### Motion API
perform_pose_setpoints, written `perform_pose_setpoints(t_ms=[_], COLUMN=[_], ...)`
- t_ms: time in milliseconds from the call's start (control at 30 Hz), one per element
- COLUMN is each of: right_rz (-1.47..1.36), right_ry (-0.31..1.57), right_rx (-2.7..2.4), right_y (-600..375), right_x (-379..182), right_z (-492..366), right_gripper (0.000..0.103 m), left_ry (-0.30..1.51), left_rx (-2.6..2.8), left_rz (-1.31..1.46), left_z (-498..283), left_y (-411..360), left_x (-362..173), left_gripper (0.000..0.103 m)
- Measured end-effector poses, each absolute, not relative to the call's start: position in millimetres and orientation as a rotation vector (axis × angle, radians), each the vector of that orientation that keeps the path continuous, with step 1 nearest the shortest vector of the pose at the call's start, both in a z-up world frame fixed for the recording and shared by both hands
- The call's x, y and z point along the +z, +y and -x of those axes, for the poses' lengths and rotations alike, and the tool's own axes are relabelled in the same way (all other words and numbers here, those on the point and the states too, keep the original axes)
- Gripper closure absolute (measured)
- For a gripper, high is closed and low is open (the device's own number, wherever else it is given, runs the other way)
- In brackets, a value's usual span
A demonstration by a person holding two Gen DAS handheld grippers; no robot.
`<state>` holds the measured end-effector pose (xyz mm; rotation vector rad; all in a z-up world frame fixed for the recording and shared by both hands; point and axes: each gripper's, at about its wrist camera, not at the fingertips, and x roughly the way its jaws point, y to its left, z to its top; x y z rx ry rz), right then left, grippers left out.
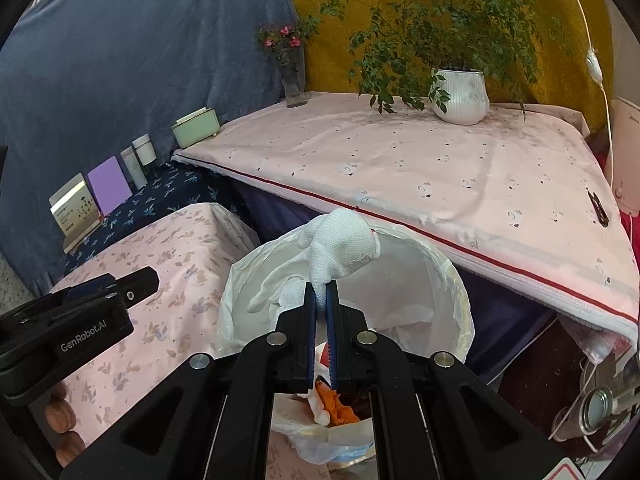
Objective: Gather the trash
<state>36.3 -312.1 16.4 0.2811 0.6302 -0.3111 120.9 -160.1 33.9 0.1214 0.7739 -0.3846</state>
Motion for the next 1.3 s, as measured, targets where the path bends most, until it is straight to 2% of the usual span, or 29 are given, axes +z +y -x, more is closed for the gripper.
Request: perform_pose_setpoints(t_ms=[167, 267, 333, 500, 633, 700, 800, 933, 1033, 1300], right_rz=[-0.246, -0.232, -0.222, -0.211, -0.18, -0.156, -0.129, -0.075, -0.025, -0.036], right_ry=[0.647, 0.649, 0.656, 0.647, 0.647, 0.651, 0.66, 0.682, 0.691, 0.71], right_rx=[-0.318, -0.317, -0.319, -0.316, -0.321, -0.327, -0.332, -0.341, -0.351, -0.341], right_y=[-308.7, -305.7, -303.8, -298.1, -291.8, -288.3, -282.8, -273.4, -264.8, -257.1], right_x=[15.2, 15.2, 14.5, 17.7, 22.4, 24.6, 26.6, 26.5, 26.5, 27.3], right_z=[-46.9, -52.5, -55.8, -53.4, -45.8, -40.8, -31.9, -20.3, -10.7, 11.3], right_gripper=[0.094, 0.092, 0.086, 0.055, 0.042, 0.031, 0.022, 0.019, 0.019, 0.017], left_ry=[0.775, 0.78, 0.779, 0.78, 0.774, 0.768, 0.759, 0.758, 0.754, 0.766], left_rx=[-0.34, -0.32, -0.305, -0.28, -0.265, -0.26, -0.249, -0.245, -0.238, -0.242], left_rz=[-0.149, -0.152, -0.149, -0.136, -0.132, -0.131, -0.134, -0.139, -0.137, -0.134], left_z=[-126.0, -128.5, -129.4, -129.1, -124.0, -119.5, -111.5, -99.6, -90.3, -67.7], left_y=[-154.1, -149.2, -145.1, -133.5, -124.3, -120.1, -113.7, -107.0, -101.8, -92.5], left_x=[27.1, 22.9, 21.4, 20.4, 20.6, 21.7, 23.1, 23.3, 23.6, 22.1], left_gripper=[0.05, 0.047, 0.044, 0.038, 0.032, 0.028, 0.024, 0.021, 0.015, 0.013])
